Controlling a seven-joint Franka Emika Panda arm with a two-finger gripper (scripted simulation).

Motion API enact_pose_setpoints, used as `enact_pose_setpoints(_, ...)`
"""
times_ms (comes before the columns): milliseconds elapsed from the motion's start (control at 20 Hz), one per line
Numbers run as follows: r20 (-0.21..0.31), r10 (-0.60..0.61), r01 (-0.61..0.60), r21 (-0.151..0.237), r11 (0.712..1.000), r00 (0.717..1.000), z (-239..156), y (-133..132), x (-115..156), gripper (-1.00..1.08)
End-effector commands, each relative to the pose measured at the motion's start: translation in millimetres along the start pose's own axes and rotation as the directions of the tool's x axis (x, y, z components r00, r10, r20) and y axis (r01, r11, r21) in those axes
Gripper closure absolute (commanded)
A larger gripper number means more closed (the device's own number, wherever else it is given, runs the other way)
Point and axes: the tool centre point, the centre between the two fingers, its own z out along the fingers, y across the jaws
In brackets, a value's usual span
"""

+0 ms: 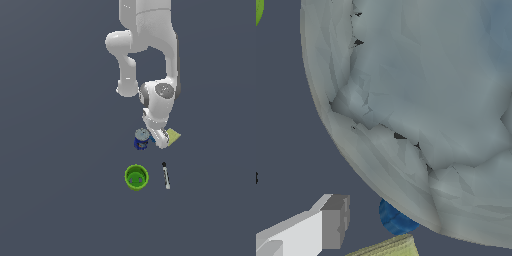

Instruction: Pick up a designated object from a clutter of objects.

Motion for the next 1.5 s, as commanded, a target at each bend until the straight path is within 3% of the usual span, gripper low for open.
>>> enact_pose_setpoints(0, 0.0, 0.001, -0.001, 0.0, 1.0, 1.0, 9.5, 0.1, 0.1, -0.92)
enact_pose_setpoints(300, 0.0, 0.001, -0.001, 0.0, 1.0, 1.0, 18.1, -0.1, 0.1, -0.92)
enact_pose_setpoints(350, 0.0, 0.001, -0.001, 0.0, 1.0, 1.0, 18.1, -0.1, 0.1, 1.08)
enact_pose_setpoints(1000, -0.001, 0.002, -0.002, 0.005, 1.0, 1.0, 14.6, -1.6, 2.2, 1.08)
enact_pose_setpoints(1450, -0.001, 0.002, -0.002, 0.005, 1.0, 1.0, -15.9, 2.4, 27.3, 1.08)
